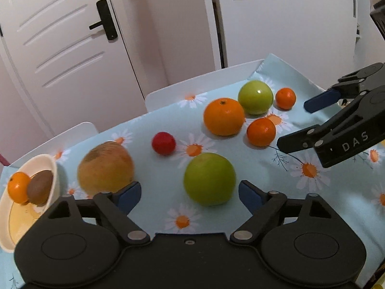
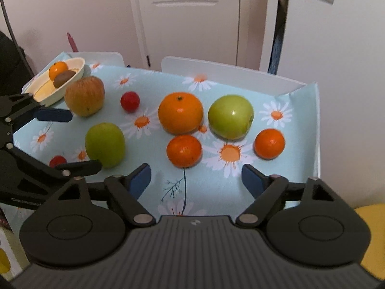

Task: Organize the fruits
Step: 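Grasp the green apple with the left tool while the right tool grasps a tangerine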

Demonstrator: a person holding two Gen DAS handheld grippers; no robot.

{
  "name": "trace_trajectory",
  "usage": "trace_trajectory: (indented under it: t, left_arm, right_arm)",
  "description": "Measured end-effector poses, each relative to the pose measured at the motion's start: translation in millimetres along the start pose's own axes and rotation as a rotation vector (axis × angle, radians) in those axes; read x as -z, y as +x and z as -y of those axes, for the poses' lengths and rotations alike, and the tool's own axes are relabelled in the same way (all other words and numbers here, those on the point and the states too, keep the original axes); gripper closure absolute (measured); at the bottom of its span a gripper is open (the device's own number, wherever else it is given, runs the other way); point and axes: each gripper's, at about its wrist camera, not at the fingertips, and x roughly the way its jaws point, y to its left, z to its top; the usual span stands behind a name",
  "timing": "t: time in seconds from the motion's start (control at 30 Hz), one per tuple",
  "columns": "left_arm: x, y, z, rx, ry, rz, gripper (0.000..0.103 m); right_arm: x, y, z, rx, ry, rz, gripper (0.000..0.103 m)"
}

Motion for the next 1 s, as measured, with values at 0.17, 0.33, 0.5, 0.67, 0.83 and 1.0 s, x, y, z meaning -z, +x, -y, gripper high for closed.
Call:
trace_trajectory:
  t: [0.17,0.33,0.5,0.67,0.83,1.0]
  left_arm:
    - [-3.5,15.1,6.6,0.006,-0.009,-0.007,0.023]
    - [-7.3,24.7,11.7,0.032,-0.004,-0.029,0.043]
    - [-6.7,24.1,18.3,0.014,0.009,-0.034,0.044]
    - [-5.0,22.3,14.8,0.009,-0.013,-0.042,0.044]
    - [-3.5,19.7,11.4,0.004,-0.023,-0.053,0.044]
    - [-0.6,17.6,9.7,-0.005,-0.023,-0.053,0.044]
  right_arm:
    - [2.9,6.9,0.1,-0.022,-0.011,0.001,0.015]
    - [1.9,11.9,0.6,-0.034,-0.007,0.003,0.022]
    - [-0.2,17.2,0.1,-0.039,-0.002,0.005,0.029]
    - [-3.0,23.7,-1.7,-0.046,-0.005,0.007,0.035]
    - [-4.7,27.3,-3.1,-0.046,-0.006,0.009,0.038]
    - [-7.1,31.9,-5.0,-0.045,-0.011,0.012,0.04]
